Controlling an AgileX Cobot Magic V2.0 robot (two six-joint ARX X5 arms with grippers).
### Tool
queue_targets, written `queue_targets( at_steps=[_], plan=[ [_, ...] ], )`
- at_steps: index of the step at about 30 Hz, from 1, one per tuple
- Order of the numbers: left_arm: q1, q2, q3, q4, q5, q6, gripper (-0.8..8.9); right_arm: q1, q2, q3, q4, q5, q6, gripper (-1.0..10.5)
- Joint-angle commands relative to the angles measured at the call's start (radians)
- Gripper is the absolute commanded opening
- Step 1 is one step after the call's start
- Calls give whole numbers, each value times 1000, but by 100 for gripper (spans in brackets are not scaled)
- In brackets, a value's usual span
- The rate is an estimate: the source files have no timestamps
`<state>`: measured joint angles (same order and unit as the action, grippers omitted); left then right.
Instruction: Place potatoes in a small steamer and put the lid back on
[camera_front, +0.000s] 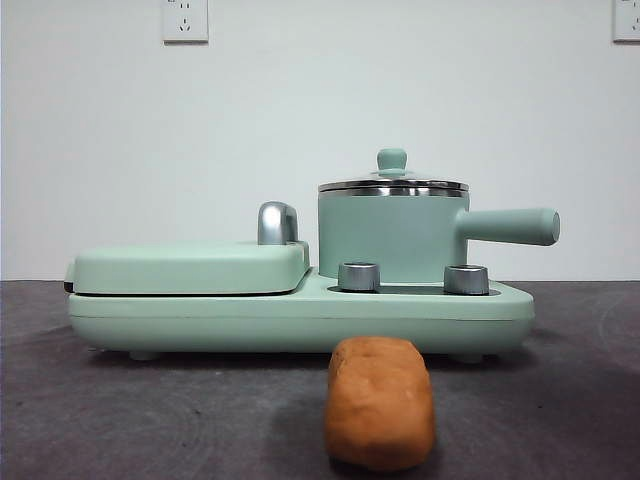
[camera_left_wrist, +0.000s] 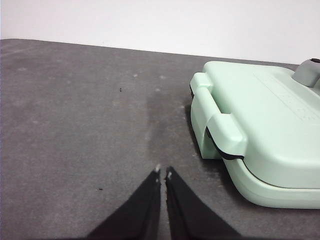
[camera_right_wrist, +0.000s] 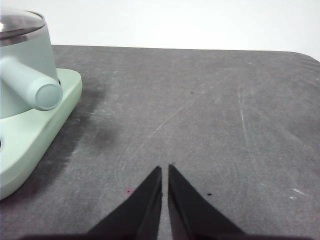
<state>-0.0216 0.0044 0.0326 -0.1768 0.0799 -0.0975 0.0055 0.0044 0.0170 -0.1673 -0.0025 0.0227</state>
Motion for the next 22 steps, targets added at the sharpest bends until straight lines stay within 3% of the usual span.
queue_targets(
  at_steps=[1, 5, 8, 13, 18, 22],
  plan=[
    [2, -1, -19, 4, -2, -32, 19, -1, -1, -5, 11, -16, 18, 19],
    [2, -1, -19, 56, -2, -126, 19, -1, -1, -5, 24, -33, 114, 19],
    [2, -1, -15, 105, 5, -237, 17, -1, -1, 7, 33, -93, 217, 15],
    [-5, 7, 50, 90, 90, -363, 17, 0, 0, 75, 21, -151, 367, 14],
    [-32, 57, 156, 54, 106, -394, 17, 8, 28, 217, -90, -177, 414, 14],
    [-54, 148, 277, 3, 125, -383, 17, 8, 111, 370, -212, -216, 401, 14]
  ],
)
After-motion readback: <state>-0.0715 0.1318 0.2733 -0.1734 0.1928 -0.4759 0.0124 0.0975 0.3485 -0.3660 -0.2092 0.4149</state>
